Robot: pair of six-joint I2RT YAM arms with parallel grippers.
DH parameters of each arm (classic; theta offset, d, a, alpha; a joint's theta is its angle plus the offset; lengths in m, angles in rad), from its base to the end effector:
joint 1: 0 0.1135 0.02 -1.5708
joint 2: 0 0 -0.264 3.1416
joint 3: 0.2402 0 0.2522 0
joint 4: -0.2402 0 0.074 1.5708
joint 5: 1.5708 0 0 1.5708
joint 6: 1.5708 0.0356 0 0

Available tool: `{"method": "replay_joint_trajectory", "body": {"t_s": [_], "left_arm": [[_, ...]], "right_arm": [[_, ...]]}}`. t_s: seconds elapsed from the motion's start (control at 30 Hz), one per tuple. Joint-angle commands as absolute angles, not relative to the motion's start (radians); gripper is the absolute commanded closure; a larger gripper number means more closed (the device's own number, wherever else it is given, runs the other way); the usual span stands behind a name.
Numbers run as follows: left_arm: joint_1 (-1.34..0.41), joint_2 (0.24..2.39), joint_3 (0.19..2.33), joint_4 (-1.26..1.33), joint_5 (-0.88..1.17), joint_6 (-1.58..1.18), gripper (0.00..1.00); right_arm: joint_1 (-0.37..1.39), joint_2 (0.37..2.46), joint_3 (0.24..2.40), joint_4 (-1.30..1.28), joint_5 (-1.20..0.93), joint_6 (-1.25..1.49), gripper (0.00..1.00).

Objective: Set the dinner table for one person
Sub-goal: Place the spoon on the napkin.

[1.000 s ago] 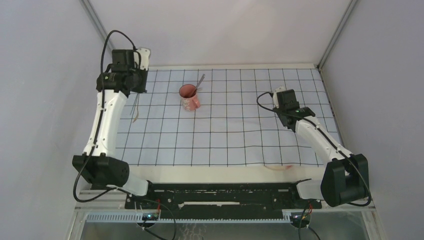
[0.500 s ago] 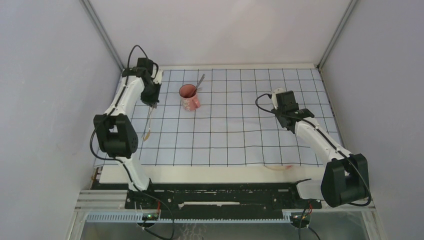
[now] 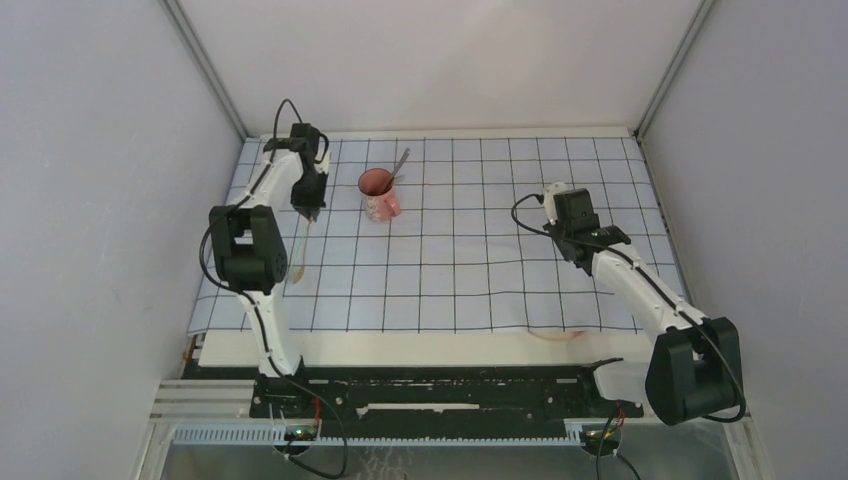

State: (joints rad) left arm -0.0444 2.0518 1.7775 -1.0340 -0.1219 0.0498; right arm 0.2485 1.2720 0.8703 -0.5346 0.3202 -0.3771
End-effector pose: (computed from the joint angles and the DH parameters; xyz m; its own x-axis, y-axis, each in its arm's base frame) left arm 0.4223 -0.0144 0.2334 -0.9630 0.0923 -0.2533 0.0606 0.9896 0.1302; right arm 0.2500 0.0519 0.2384 -0.7064 -0.5398 -0.4578 -0.3363 0.8251 -0.4540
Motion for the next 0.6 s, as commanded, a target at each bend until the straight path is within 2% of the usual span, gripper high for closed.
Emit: {"method": "replay_joint_trajectory", "body": {"t_s": [0.0, 0.57], "left_arm": [[-0.047, 2.088, 1.767, -0.949, -0.153, 0.014, 1.00], [-0.046, 2.014, 1.604, -0.647, -0.080, -0.053, 1.00]], "right_arm": [[0.256, 1.203, 0.871, -0.501, 0.316, -0.393, 0.86], [0.267, 1.145, 0.871, -0.511, 0.331, -0.397, 0.86]]}}
